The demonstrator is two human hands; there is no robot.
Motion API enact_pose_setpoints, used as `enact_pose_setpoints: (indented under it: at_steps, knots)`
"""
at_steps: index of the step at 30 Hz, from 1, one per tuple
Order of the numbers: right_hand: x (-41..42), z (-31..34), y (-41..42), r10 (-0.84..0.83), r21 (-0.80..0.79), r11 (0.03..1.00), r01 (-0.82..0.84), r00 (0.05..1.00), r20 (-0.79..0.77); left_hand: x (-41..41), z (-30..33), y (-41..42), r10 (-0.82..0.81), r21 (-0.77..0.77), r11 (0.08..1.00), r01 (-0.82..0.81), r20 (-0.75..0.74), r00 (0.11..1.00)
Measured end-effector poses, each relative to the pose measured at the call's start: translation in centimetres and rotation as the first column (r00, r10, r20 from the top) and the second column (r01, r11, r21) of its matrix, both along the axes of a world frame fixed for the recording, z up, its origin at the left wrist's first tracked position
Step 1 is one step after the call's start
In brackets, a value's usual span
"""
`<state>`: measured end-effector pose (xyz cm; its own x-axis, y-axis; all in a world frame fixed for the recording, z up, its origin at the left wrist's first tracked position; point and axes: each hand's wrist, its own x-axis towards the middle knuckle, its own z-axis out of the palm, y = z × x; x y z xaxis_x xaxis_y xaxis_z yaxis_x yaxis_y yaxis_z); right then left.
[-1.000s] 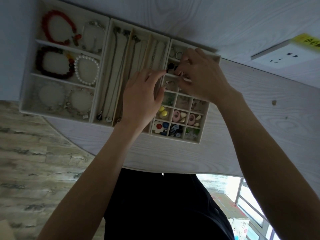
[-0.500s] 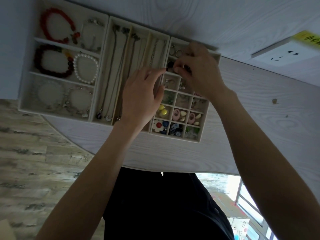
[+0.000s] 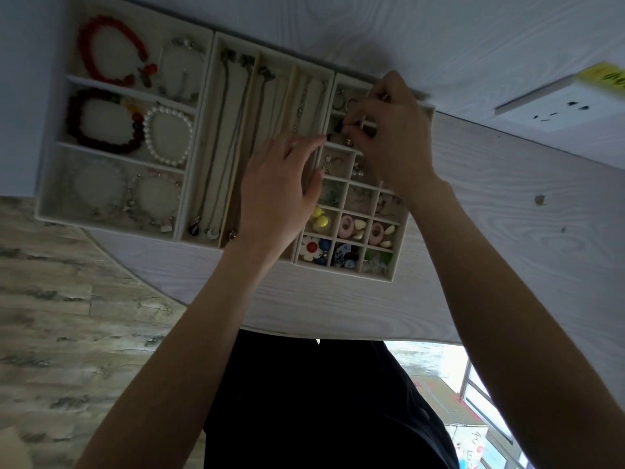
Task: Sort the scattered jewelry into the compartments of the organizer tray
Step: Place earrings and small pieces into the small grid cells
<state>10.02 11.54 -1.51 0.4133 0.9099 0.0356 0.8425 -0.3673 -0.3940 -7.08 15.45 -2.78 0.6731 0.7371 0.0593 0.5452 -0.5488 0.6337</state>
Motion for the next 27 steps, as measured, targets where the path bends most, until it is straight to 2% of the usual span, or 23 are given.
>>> enact_pose_setpoints:
  at_steps: [8,15,21,27]
  knots:
    - [0.5,0.8,-0.5,0.002,0.052,0.999,-0.001,1.0,-0.018,0.0,-0.2,0.1,-0.004,0.006,1.0,0.004,0.003,1.0]
    - [1.1,1.3,-1.8,0.185,-0.048,0.982,-0.182,0.981,0.066,0.0,-0.3,0.1,-0.004,0.005,1.0,0.004,0.004,1.0]
    - [0.5,1.1,-1.7,0.261,-0.101,0.963,-0.25,0.958,0.121,0.0,-0.2,0.0,0.0,0.002,1.0,0.0,0.009,1.0]
    - [0.1,1.3,-1.0,0.334,-0.166,0.94,-0.299,0.905,0.263,0.0,-0.1,0.0,-0.003,-0.001,1.0,0.003,0.005,1.0]
